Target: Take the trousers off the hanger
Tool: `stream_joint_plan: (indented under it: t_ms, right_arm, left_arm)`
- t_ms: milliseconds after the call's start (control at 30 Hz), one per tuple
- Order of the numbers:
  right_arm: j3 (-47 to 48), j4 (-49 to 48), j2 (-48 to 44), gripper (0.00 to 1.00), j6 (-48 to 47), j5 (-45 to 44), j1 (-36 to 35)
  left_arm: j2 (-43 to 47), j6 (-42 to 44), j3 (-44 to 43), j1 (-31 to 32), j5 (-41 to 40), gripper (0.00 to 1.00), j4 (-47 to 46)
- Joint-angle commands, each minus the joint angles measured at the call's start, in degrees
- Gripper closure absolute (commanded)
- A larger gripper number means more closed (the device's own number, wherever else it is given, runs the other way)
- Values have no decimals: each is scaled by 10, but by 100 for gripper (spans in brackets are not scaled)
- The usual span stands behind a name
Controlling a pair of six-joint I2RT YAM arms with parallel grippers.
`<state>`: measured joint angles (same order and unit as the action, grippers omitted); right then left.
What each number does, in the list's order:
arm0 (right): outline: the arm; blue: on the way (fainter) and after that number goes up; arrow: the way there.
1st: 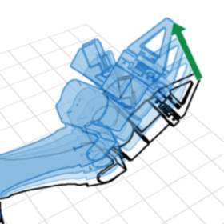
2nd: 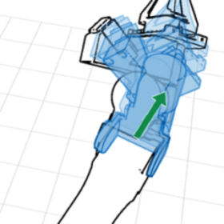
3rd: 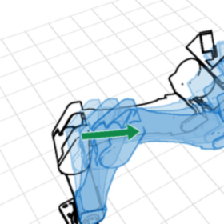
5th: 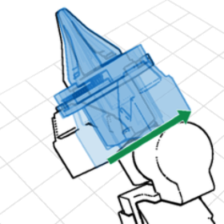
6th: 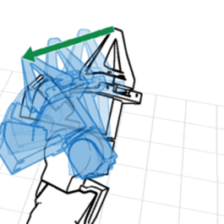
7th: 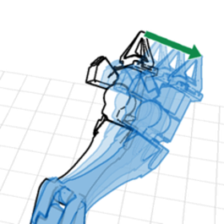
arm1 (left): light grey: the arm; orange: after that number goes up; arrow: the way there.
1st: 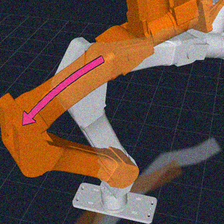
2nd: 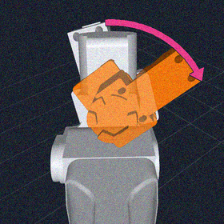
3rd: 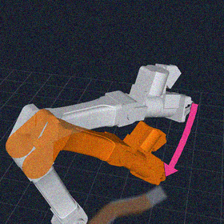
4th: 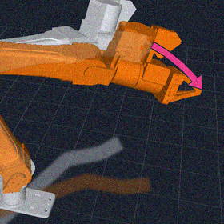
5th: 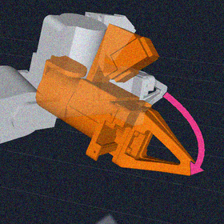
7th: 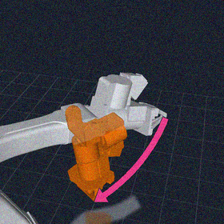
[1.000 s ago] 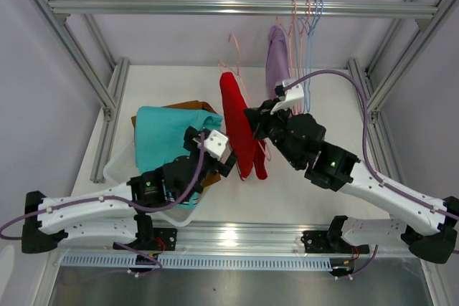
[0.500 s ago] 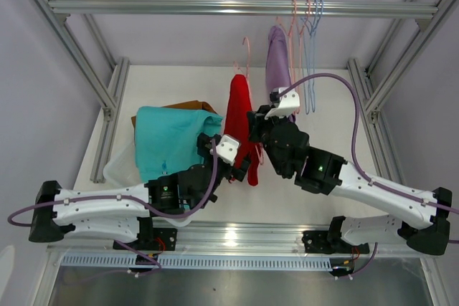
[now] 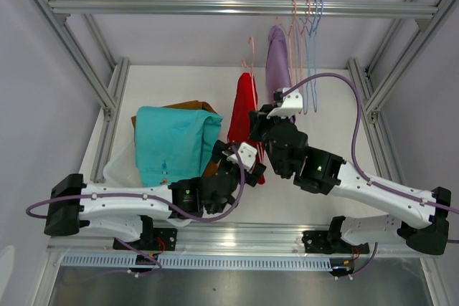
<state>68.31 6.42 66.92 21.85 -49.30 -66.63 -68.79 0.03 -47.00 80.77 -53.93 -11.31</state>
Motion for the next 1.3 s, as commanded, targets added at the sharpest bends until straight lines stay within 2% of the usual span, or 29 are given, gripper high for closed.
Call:
stream_joint_plan:
  t_ms: [0, 267, 767, 1067, 1267]
  right_arm:
    - [9, -69, -28, 100, 27, -28, -1]
    - [-2, -66, -42, 100, 38, -23, -2]
    - [-32, -46, -54, 100, 96, 16, -4]
    - [-32, -52, -51, 100, 112, 25, -3]
    - [-28, -54, -57, 100, 131, 39, -3]
  left_arm:
    - [-22, -21, 4, -24, -26, 1, -41]
    - [-36, -20, 17, -65, -14, 0, -72]
    - [16, -29, 39, -104, -4, 1, -123]
    - [28, -109, 32, -112, 77, 1, -89]
    - [6, -134, 42, -112, 80, 1, -100]
